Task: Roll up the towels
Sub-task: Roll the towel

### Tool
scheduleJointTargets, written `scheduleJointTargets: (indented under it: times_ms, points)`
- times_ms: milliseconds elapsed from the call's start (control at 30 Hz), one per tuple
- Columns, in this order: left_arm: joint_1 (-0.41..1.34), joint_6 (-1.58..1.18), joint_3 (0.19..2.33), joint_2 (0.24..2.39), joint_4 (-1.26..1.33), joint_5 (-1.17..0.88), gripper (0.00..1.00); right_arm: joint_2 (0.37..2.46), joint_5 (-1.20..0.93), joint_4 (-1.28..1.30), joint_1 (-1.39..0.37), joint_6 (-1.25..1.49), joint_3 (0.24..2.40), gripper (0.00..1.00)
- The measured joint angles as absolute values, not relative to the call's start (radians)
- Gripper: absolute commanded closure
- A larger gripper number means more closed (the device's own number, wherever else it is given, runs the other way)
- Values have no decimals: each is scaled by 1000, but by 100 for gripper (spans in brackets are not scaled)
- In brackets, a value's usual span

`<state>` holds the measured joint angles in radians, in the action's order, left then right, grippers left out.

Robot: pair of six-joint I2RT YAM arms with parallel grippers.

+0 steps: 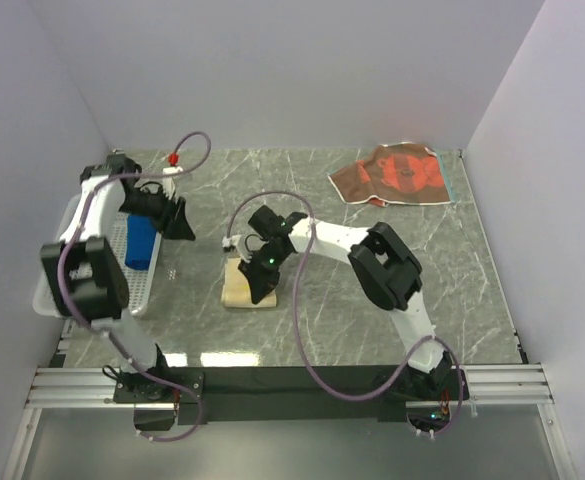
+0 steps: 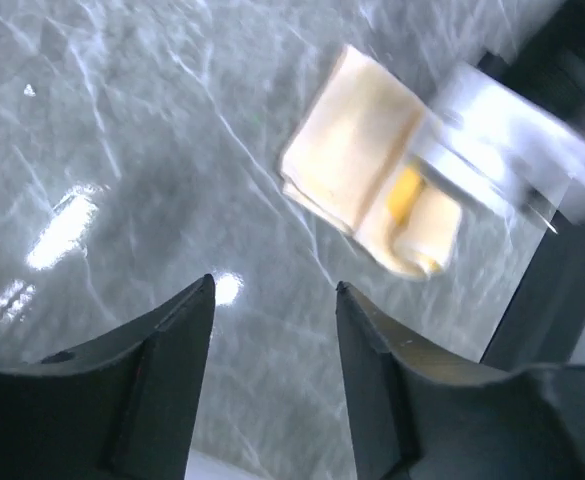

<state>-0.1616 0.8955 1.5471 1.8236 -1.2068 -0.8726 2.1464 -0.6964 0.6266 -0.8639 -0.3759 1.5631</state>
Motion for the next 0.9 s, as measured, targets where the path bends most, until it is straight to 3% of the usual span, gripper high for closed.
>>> scheduleJointTargets:
  times_ms: [233,467,767,867,900]
  points:
    - [-80,974,1107,1360,-1050,-790,31,2378,-1024,892,-759,-356,1793,100]
    - [366,958,682,961,-759,-568,26,2503,-1170,1068,-739,-291,1875,100]
    - [675,875,570,1015,-482,-358,28,2559,-1236,1147,-724,-253,1901,99]
    - [751,849,545,1081,-398,-305,38,2562,-1236,1156,-721,-257,1908,96]
    - [772,840,544,1114,-377,-286,49,2563,-1236,1158,-720,-258,1910,93]
